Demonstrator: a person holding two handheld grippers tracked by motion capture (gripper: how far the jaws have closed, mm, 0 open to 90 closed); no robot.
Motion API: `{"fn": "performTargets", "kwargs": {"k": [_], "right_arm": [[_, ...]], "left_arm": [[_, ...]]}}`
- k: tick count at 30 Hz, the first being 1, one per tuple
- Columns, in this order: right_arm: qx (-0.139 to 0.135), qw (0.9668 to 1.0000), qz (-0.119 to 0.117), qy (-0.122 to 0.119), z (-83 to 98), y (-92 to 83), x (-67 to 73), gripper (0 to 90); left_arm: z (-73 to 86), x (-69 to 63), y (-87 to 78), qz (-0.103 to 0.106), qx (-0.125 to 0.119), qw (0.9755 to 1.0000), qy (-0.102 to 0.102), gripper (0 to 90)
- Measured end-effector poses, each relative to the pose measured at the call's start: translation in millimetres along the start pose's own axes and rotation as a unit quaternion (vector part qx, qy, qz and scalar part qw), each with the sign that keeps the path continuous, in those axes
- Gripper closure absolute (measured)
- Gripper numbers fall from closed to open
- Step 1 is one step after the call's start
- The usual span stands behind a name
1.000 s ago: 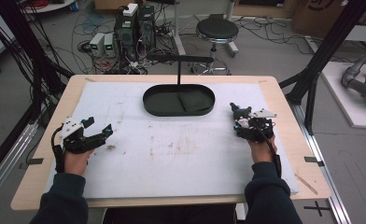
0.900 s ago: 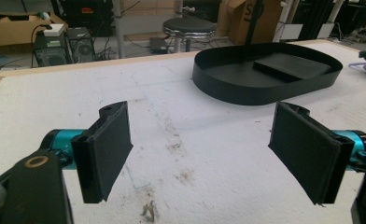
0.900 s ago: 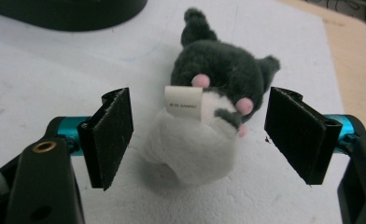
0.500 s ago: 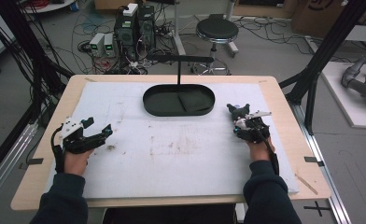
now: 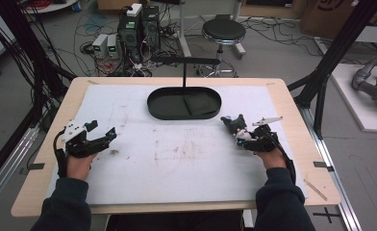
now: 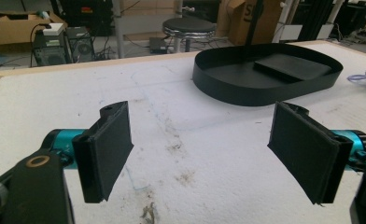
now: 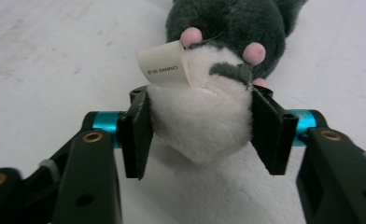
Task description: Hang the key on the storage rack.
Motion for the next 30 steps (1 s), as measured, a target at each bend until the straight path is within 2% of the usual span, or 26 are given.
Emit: {"fn": "performTargets", "kwargs": {"k": [1, 2, 3, 4, 6, 8, 9, 10, 12, 13, 14, 16, 20, 22, 24, 25, 26, 27, 28, 30], "right_arm": [[-0.020, 0.9995, 0.024, 0.005, -4.9, -3.3, -4.5, 32.4], [-0.030, 0.9991, 0.029, 0.011, -7.4, -4.5, -5.2, 28.8], [-0.030, 0.9991, 0.029, 0.011, -7.4, -4.5, -5.2, 28.8], [-0.055, 0.9977, 0.031, 0.022, -13.9, -5.4, -5.0, 22.8], [-0.061, 0.9971, 0.039, 0.022, -15.8, -4.2, -5.1, 20.6], [-0.062, 0.9960, 0.064, 0.010, -19.2, 2.8, -6.0, 20.7], [-0.047, 0.9950, 0.088, 0.004, -20.5, 13.1, -7.5, 20.7], [-0.038, 0.9951, 0.091, -0.001, -20.6, 18.5, -7.3, 20.7], [-0.031, 0.9953, 0.092, -0.004, -21.1, 23.2, -6.6, 20.7], [-0.015, 0.9958, 0.090, -0.007, -21.2, 32.7, -6.2, 22.8], [-0.015, 0.9958, 0.090, -0.007, -21.2, 32.7, -6.2, 22.8], [0.003, 0.9964, 0.084, -0.002, -20.3, 39.0, -7.7, 34.0], [0.008, 0.9970, 0.076, -0.008, -21.9, 35.7, -7.4, 39.3], [0.006, 0.9979, 0.064, -0.002, -24.9, 32.2, -6.6, 40.3], [-0.020, 0.9985, 0.051, -0.007, -38.4, 23.4, -4.2, 40.4], [-0.020, 0.9985, 0.051, -0.007, -38.4, 23.4, -4.2, 40.4], [-0.024, 0.9984, 0.049, -0.013, -43.9, 20.4, -3.2, 40.4], [-0.037, 0.9981, 0.043, -0.023, -58.7, 13.4, 0.8, 40.4], [-0.037, 0.9981, 0.043, -0.023, -58.7, 13.4, 0.8, 40.4], [-0.045, 0.9974, 0.044, -0.033, -71.5, 8.5, 3.4, 40.4]], "left_arm": [[-0.1, -0.2, 0.1, 0.000, 0.000, 1.0000, 0.000, 21.0], [-0.1, -0.1, 0.2, 0.000, 0.000, 1.0000, 0.001, 21.0], [-0.1, -0.1, 0.5, 0.000, 0.000, 1.0000, 0.001, 21.0], [0.0, 0.0, 0.6, 0.000, 0.000, 1.0000, 0.001, 21.0], [0.1, -0.6, 1.1, 0.001, 0.000, 1.0000, -0.001, 21.0], [0.3, -1.0, 1.8, 0.001, 0.001, 1.0000, 0.001, 21.1], [0.1, -1.6, 2.3, 0.002, 0.000, 1.0000, 0.001, 21.2], [-0.1, -1.9, 2.4, 0.001, 0.001, 1.0000, 0.001, 21.2], [-0.7, -2.5, 2.8, 0.002, 0.000, 1.0000, 0.001, 21.2], [-0.7, -2.4, 2.9, 0.002, -0.001, 1.0000, 0.001, 21.3], [-0.7, -2.2, 2.9, 0.002, 0.000, 1.0000, 0.001, 21.3], [-0.2, -1.2, 2.7, 0.000, 0.002, 1.0000, 0.002, 21.5], [0.6, 0.8, 2.6, -0.001, 0.003, 1.0000, 0.001, 21.5], [0.4, 1.2, 2.3, -0.001, 0.002, 1.0000, 0.001, 21.5], [0.1, 1.2, 2.2, -0.001, 0.001, 1.0000, 0.000, 21.6], [0.1, 1.2, 2.1, -0.001, 0.001, 1.0000, 0.001, 21.6], [-0.1, 1.2, 2.2, -0.001, 0.001, 1.0000, 0.000, 21.6], [-0.2, 1.2, 2.5, 0.000, 0.000, 1.0000, 0.000, 21.7], [-0.2, 1.3, 2.6, 0.000, 0.000, 1.0000, 0.001, 21.7], [-0.4, 1.3, 2.8, 0.001, -0.002, 1.0000, 0.000, 21.7]]}}
Point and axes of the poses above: each handheld gripper's, and its own axes: y roughly forward along the jaws, z roughly out of its underside, x roughly to its left, the point moved 9 cm from there along y, roughly forward along the jaws, and after that the axes turned 6 degrees about -x, right-handed, at the moved point
